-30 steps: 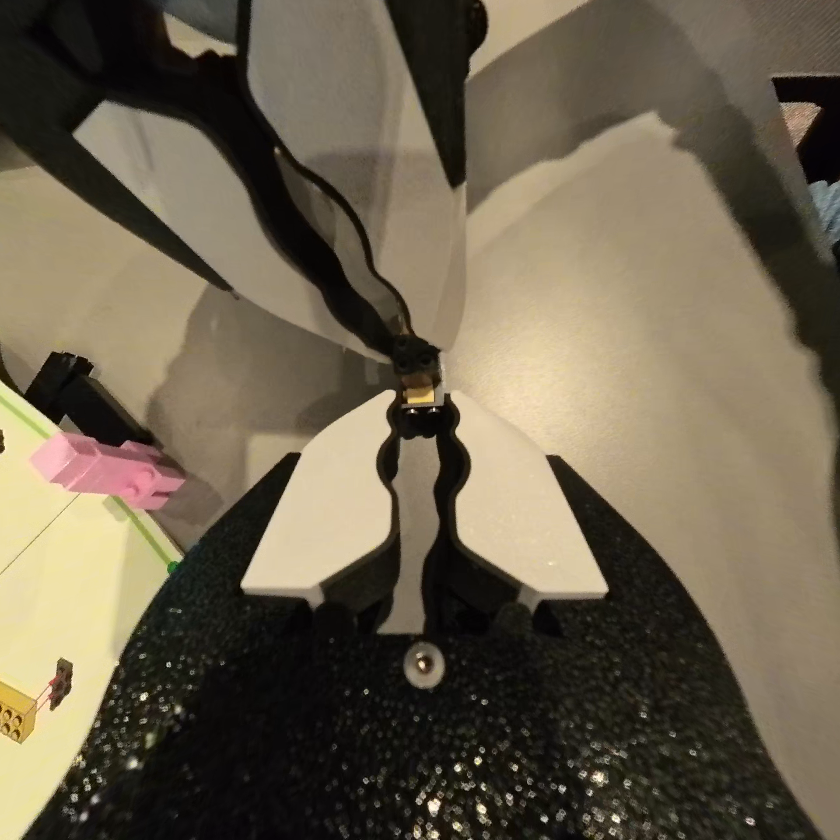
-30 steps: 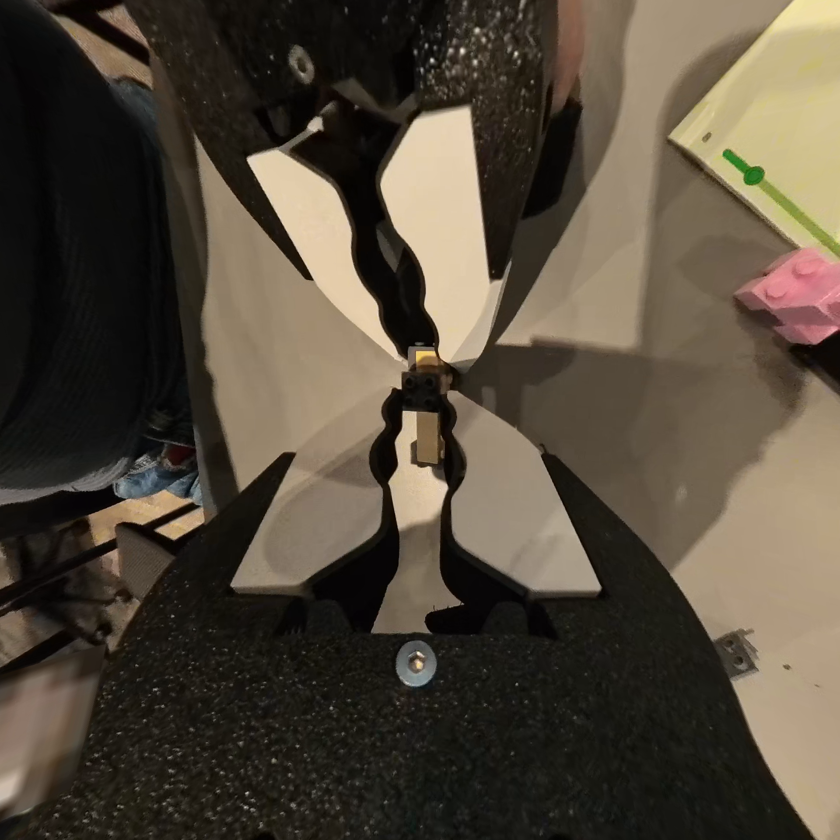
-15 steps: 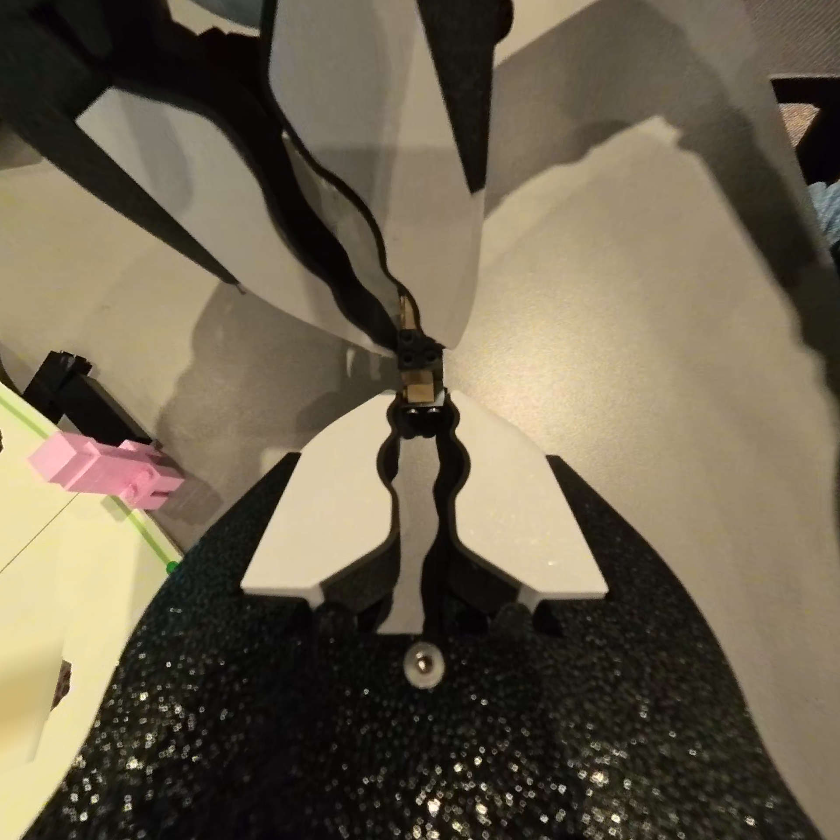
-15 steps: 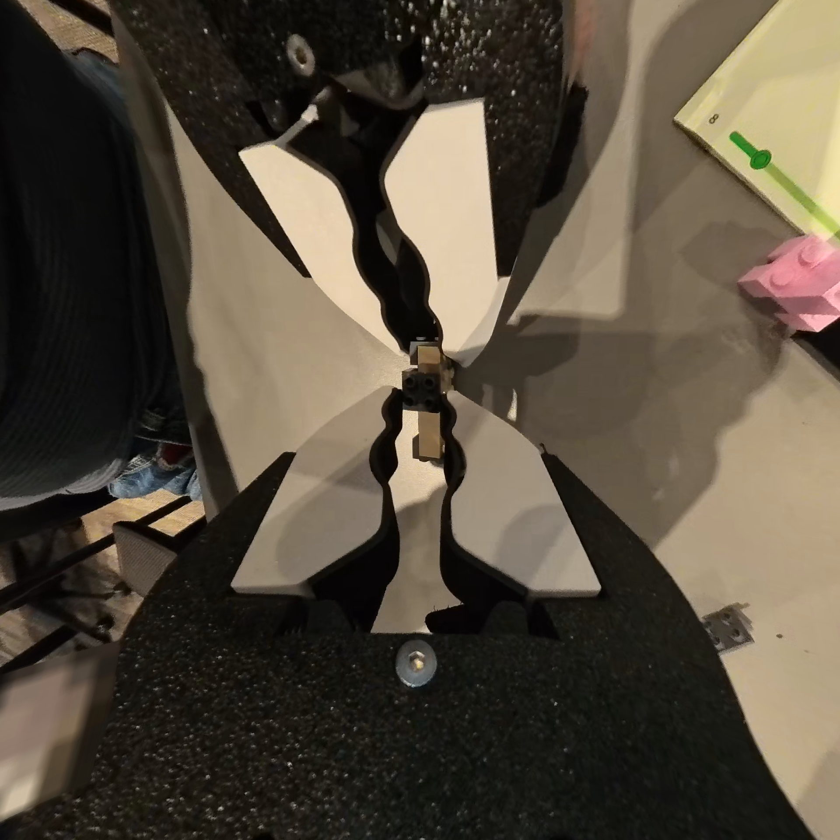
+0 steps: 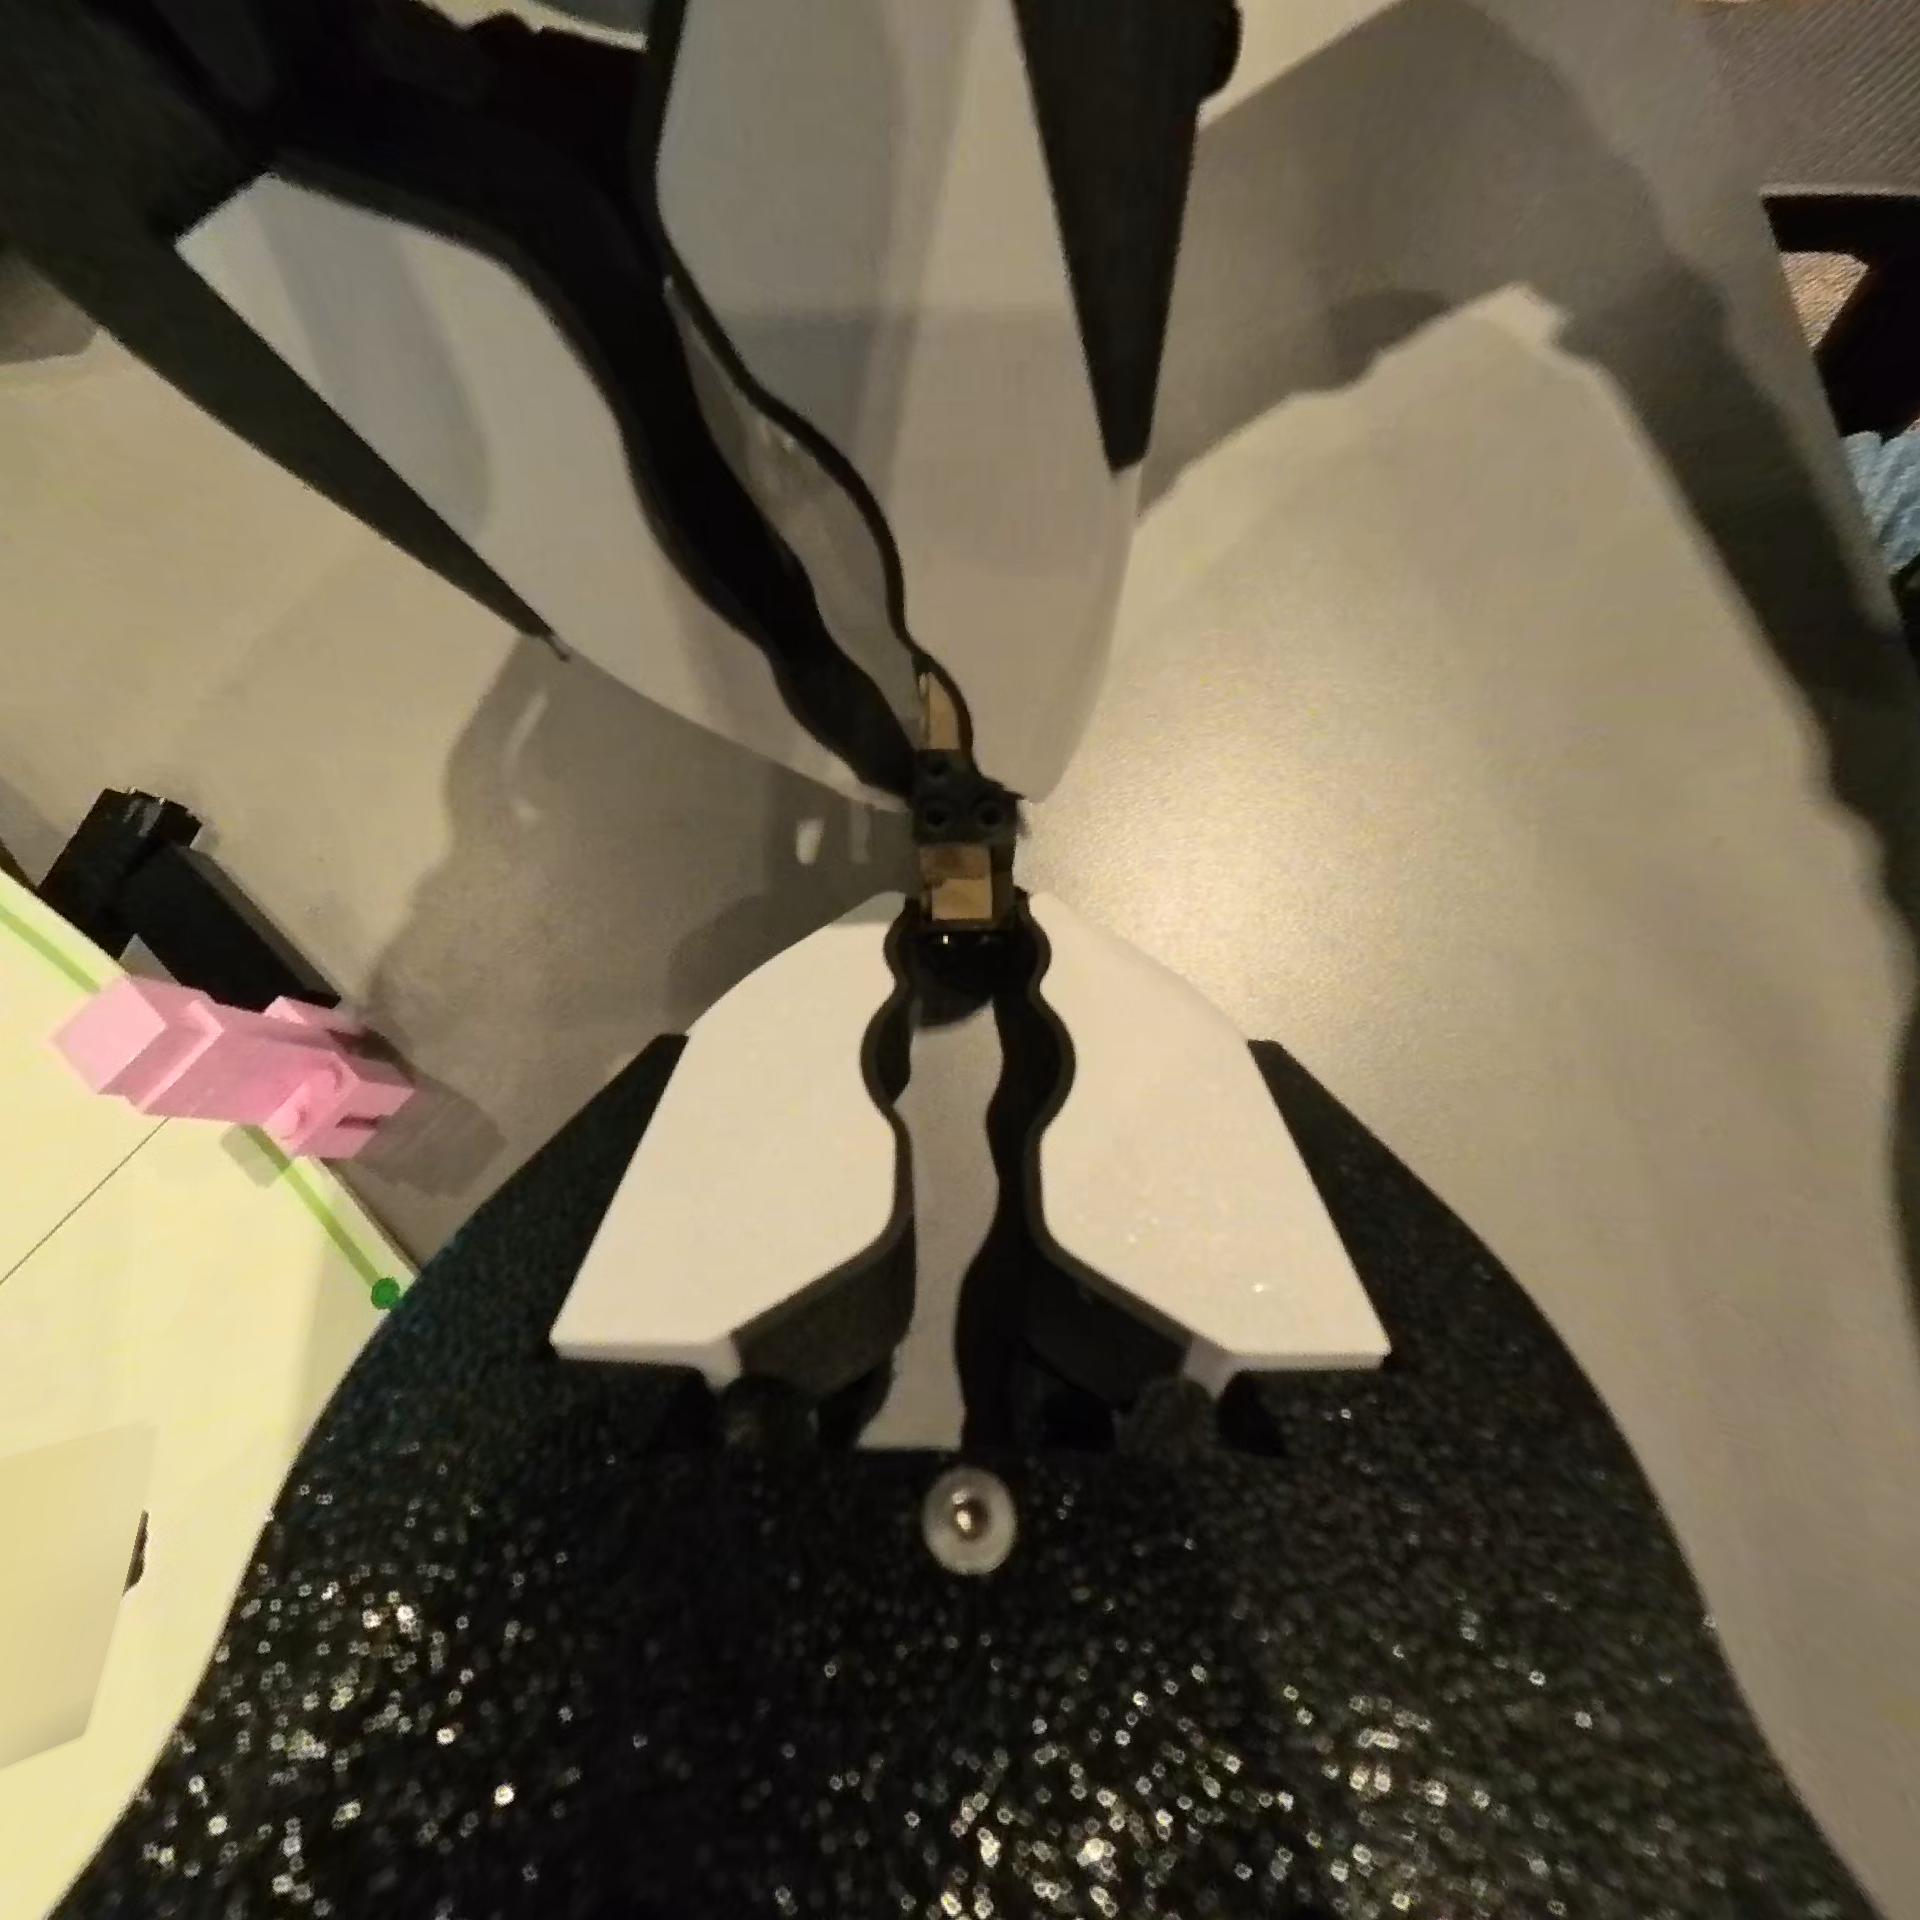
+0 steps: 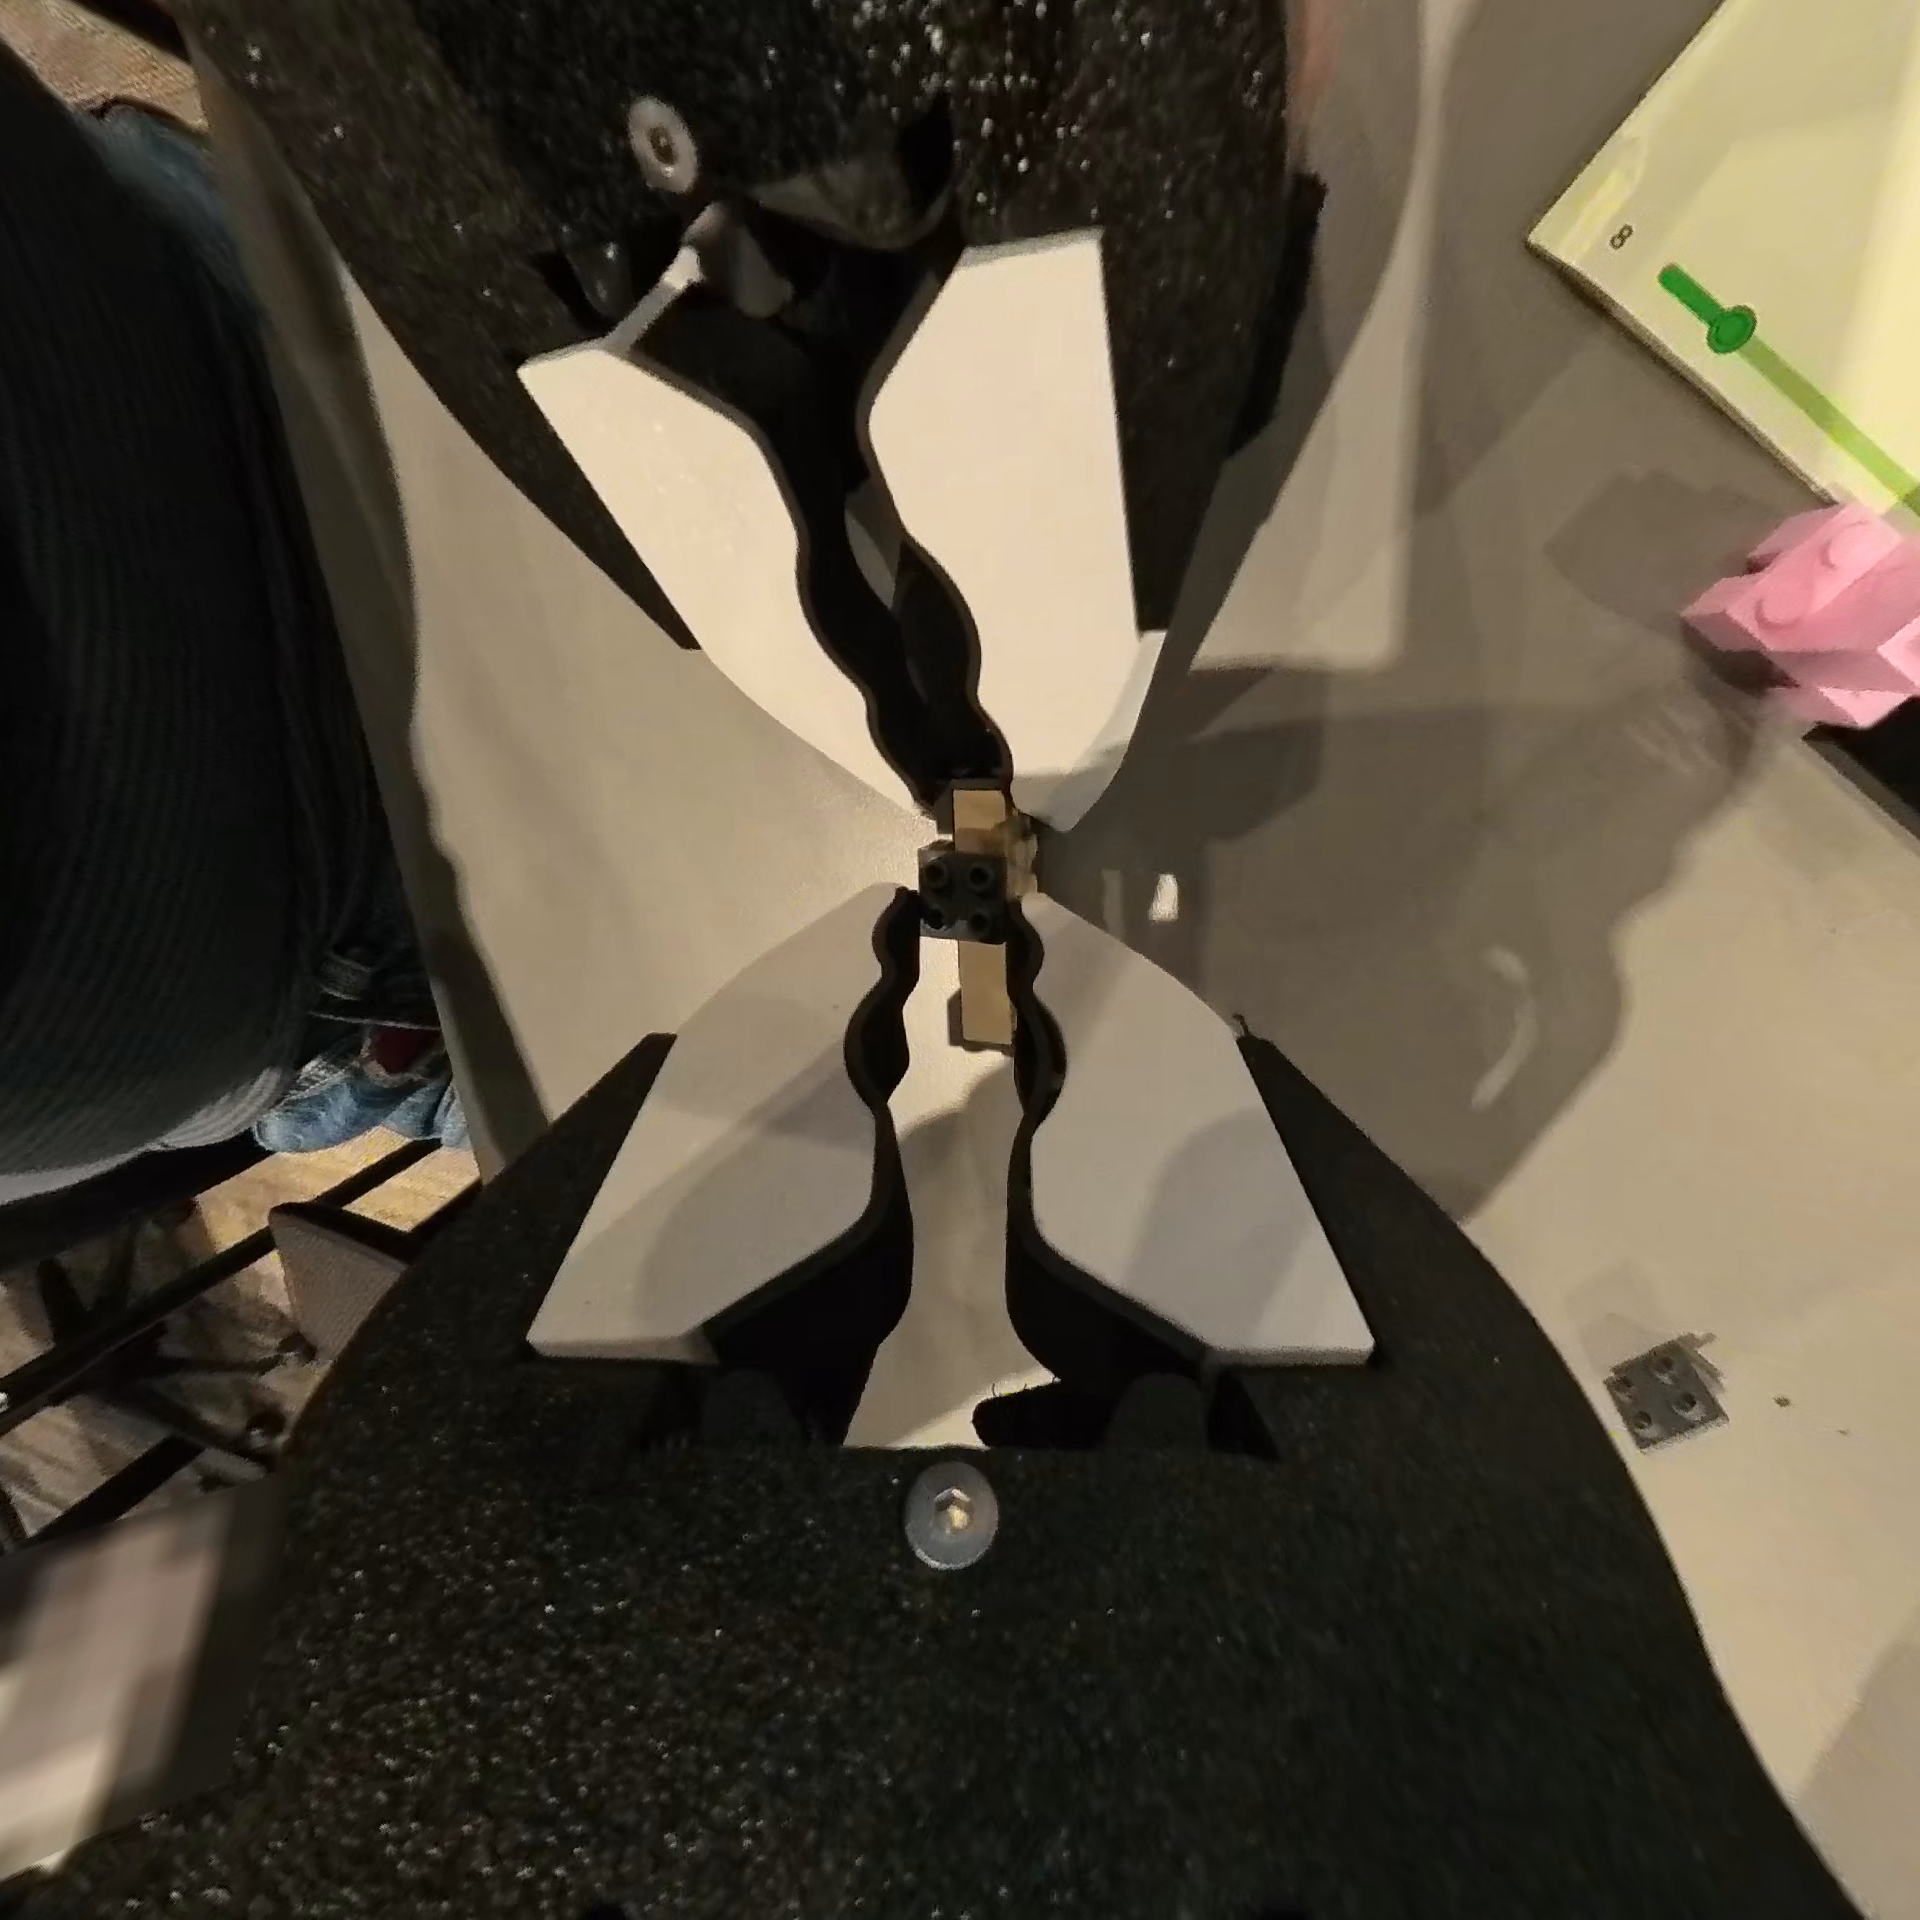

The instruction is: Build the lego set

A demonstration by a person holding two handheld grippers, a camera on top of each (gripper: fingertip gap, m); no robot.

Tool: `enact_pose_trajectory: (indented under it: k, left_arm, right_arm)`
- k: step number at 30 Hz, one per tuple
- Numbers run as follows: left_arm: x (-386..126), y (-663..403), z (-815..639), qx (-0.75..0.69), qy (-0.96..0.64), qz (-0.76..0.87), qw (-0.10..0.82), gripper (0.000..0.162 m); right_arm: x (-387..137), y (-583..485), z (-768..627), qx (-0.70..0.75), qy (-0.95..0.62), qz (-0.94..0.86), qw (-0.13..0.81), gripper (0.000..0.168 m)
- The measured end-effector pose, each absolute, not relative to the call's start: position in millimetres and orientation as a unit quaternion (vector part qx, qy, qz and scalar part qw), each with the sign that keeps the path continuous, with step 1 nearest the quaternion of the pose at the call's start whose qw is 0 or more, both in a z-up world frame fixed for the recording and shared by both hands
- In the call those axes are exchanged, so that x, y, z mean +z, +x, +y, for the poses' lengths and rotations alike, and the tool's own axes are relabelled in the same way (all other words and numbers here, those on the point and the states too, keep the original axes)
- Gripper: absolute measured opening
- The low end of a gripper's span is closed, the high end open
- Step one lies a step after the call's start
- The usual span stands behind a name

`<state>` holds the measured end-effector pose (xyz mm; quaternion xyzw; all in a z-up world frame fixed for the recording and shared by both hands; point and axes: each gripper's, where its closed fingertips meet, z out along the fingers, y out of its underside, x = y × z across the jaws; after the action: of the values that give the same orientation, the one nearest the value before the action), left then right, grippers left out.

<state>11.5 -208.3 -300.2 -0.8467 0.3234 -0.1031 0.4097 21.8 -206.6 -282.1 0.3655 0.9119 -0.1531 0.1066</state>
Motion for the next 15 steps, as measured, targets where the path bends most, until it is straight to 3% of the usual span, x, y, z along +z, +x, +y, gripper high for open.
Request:
enact_pose_trajectory:
  k: [1, 15]
  left_arm:
    - [-300.2, 11.4, -208.3, -0.103, -0.847, 0.323, 0.41, 0.016]
    - [-300.5, 11.5, -208.3, -0.104, -0.848, 0.322, 0.409, 0.017]
  right_arm:
    - [-282.2, 21.7, -206.6, -0.152, 0.368, 0.911, 0.107, 0.016]
    - [-285.4, 20.5, -205.5, -0.14, 0.374, 0.913, 0.078, 0.018]
